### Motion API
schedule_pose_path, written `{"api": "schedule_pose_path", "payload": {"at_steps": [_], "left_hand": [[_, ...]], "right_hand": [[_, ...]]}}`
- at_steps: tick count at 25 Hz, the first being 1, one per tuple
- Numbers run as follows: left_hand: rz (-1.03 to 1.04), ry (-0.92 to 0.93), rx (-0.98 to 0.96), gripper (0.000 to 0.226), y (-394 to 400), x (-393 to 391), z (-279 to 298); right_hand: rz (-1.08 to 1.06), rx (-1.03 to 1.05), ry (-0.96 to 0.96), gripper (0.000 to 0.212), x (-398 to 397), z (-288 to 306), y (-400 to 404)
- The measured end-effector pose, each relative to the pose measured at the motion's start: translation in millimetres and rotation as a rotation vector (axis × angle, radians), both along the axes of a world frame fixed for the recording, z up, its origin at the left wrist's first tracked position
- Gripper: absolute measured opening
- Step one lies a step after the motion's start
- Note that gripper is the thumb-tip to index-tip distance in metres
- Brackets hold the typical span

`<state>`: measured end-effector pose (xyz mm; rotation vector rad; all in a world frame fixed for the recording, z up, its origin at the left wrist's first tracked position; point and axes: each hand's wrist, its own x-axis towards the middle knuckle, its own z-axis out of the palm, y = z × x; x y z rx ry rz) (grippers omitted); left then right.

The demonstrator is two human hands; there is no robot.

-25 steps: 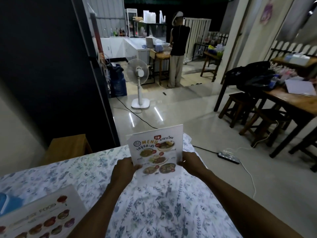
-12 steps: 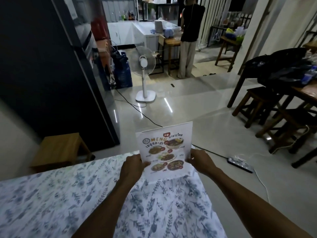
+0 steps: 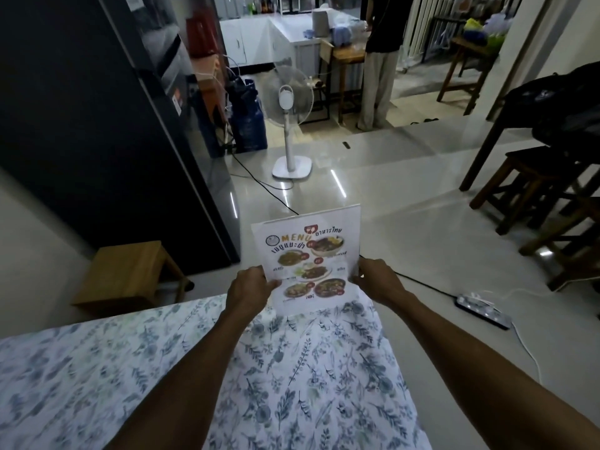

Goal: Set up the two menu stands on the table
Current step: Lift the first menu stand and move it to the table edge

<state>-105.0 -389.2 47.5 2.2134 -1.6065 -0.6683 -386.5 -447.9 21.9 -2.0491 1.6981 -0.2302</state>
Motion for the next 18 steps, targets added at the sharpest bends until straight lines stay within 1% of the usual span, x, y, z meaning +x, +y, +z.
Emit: {"api": "schedule_pose_path", "payload": {"at_steps": [3, 9, 15, 18], "left_hand": [[0.031, 0.025, -0.022, 0.036, -6, -4, -7], [0.092, 0.037, -0.019, 0.031, -13, -8, -16], [0.115, 0.081, 0.0, 0.044, 1, -5, -15], [0.125, 0.079, 0.005, 0.05, 14, 1, -11]], "right_hand": [[-0.023, 0.007, -0.014, 0.036, 0, -12, -6], [-0.116, 0.025, -0.089, 0.028, 8, -27, -10], [-0.194, 0.077, -0.113, 0.028, 3, -25, -8], [-0.296, 0.058, -0.131, 0.036, 0, -18, 8]]}}
